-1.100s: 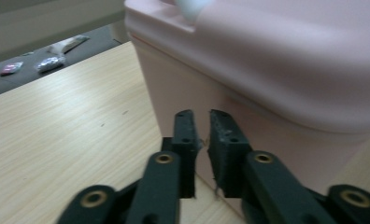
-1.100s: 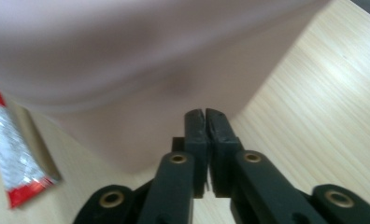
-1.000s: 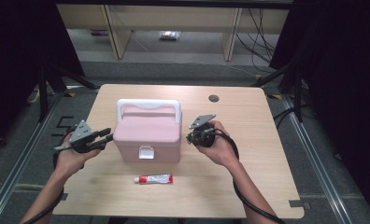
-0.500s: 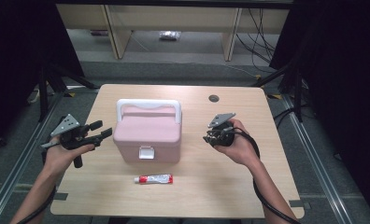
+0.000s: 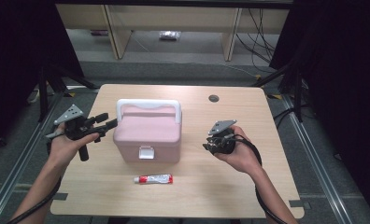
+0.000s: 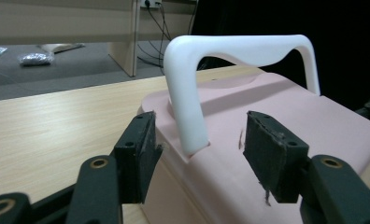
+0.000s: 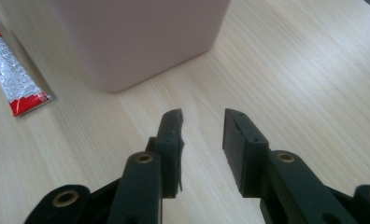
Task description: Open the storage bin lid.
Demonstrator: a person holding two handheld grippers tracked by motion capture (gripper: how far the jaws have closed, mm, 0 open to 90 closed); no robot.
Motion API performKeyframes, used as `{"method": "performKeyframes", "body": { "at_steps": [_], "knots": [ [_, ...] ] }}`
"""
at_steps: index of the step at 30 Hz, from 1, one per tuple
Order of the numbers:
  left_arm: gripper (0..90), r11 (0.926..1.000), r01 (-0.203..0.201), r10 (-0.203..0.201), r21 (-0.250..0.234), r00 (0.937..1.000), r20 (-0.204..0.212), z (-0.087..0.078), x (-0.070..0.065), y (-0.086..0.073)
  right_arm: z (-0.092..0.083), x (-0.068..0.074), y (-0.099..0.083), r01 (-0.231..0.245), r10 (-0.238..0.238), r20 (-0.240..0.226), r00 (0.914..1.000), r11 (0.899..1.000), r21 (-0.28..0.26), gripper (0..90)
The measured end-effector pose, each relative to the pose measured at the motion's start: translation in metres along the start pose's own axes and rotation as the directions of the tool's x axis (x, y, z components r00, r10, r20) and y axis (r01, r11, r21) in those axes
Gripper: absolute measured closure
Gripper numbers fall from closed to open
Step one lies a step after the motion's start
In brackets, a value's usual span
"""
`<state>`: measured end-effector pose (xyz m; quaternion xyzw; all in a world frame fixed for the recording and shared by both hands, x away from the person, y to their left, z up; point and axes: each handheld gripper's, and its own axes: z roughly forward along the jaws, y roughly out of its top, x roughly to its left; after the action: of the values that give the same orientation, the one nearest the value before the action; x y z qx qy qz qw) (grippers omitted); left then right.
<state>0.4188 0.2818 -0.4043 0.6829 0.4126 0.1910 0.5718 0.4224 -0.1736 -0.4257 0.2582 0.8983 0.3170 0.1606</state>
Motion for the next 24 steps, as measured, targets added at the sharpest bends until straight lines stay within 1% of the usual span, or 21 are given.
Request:
{"method": "performKeyframes", "body": {
  "at_steps": [1,2,3,5,6,8,9,10,11,12,13,14,15,16,17,18,19,20,22,23,24],
  "knots": [
    [44.2,1.0,0.005,-0.005,0.002,1.0,-0.004,0.001,0.001,0.001,0.0,0.0,0.0,0.0,0.0,0.0,1.0,1.0,0.0,68.7],
    [45.2,0.9998,0.021,-0.021,-0.001,0.9998,-0.006,0.002,0.001,0.002,0.001,0.0,0.0,0.008,-0.008,-0.002,1.0,1.0,-0.008,68.7],
    [46.0,0.9996,0.027,-0.027,0.008,0.9996,-0.009,0.004,0.001,0.004,0.0,0.004,0.001,-0.025,0.025,0.003,0.9997,1.0,-0.007,68.9],
    [46.5,0.9995,0.029,-0.028,0.014,0.9995,-0.016,0.006,0.0,0.007,0.0,0.006,0.001,-0.028,0.029,0.01,0.9995,1.0,-0.004,69.0],
    [46.8,0.9994,0.031,-0.031,0.014,0.9994,-0.017,0.007,0.0,0.008,0.0,0.006,0.001,-0.025,0.025,0.008,0.9997,1.0,-0.003,69.2],
    [47.9,0.9989,0.043,-0.042,0.018,0.999,-0.017,0.009,-0.001,0.01,0.001,0.009,0.002,-0.021,0.02,-0.009,0.9998,1.0,-0.016,69.5],
    [48.3,0.9988,0.045,-0.044,0.018,0.9989,-0.015,0.011,-0.002,0.01,0.001,0.01,0.002,-0.01,0.01,0.001,0.9999,1.0,-0.015,69.6],
    [48.7,0.9988,0.044,-0.044,0.023,0.9989,-0.014,0.012,-0.003,0.011,0.001,0.013,0.003,-0.02,0.02,-0.008,0.9998,1.0,-0.014,69.5],
    [49.1,0.9985,0.04,-0.039,0.037,0.9992,-0.008,0.016,-0.004,0.013,0.002,0.016,0.003,-0.014,0.014,-0.003,0.9999,1.0,-0.015,69.6],
    [49.3,0.9985,0.04,-0.039,0.037,0.9992,-0.008,0.016,-0.004,0.013,0.001,0.018,0.004,-0.025,0.024,-0.017,0.9996,1.0,-0.014,69.7],
    [49.3,0.9985,0.037,-0.037,0.041,0.9993,-0.01,0.019,-0.003,0.014,0.001,0.018,0.004,-0.025,0.024,-0.017,0.9996,1.0,-0.014,69.7],
    [50.2,0.9982,0.042,-0.041,0.042,0.999,-0.019,0.021,-0.003,0.015,0.0,0.018,0.004,-0.006,0.006,-0.011,0.9999,1.0,-0.002,69.8],
    [51.0,0.998,0.043,-0.041,0.046,0.9988,-0.025,0.023,-0.003,0.016,0.001,0.021,0.005,-0.03,0.03,-0.014,0.9995,0.999,-0.011,70.0],
    [51.7,0.9975,0.052,-0.051,0.048,0.9984,-0.024,0.026,-0.002,0.017,0.001,0.021,0.005,-0.016,0.016,-0.008,0.9998,1.0,-0.015,70.3],
    [52.3,0.9969,0.059,-0.058,0.052,0.998,-0.025,0.028,-0.001,0.018,0.001,0.022,0.006,-0.016,0.016,-0.016,0.9998,1.0,-0.019,70.6],
    [53.0,0.9964,0.064,-0.063,0.055,0.9976,-0.029,0.031,0.0,0.018,0.0,0.022,0.007,-0.009,0.009,-0.025,0.9996,1.0,-0.015,71.0],
    [54.4,0.9958,0.072,-0.071,0.056,0.9969,-0.034,0.033,0.0,0.019,0.0,0.023,0.008,-0.008,0.007,-0.024,0.9997,1.0,-0.018,71.3],
    [55.5,0.9954,0.077,-0.075,0.057,0.9966,-0.034,0.035,0.001,0.019,0.001,0.025,0.009,-0.016,0.015,-0.031,0.9994,1.0,-0.026,71.7],
    [58.3,0.9941,0.089,-0.086,0.063,0.9954,-0.041,0.037,0.002,0.019,0.001,0.027,0.01,-0.026,0.025,-0.042,0.9988,0.999,-0.02,72.9],
    [62.4,0.9939,0.09,-0.088,0.063,0.9953,-0.04,0.038,0.003,0.019,0.004,0.028,0.01,-0.018,0.017,-0.041,0.999,0.999,-0.032,73.9],
    [62.4,0.9937,0.089,-0.086,0.067,0.9951,-0.047,0.038,0.003,0.02,0.004,0.028,0.01,-0.018,0.017,-0.041,0.999,0.999,-0.032,73.9]
  ]
}}
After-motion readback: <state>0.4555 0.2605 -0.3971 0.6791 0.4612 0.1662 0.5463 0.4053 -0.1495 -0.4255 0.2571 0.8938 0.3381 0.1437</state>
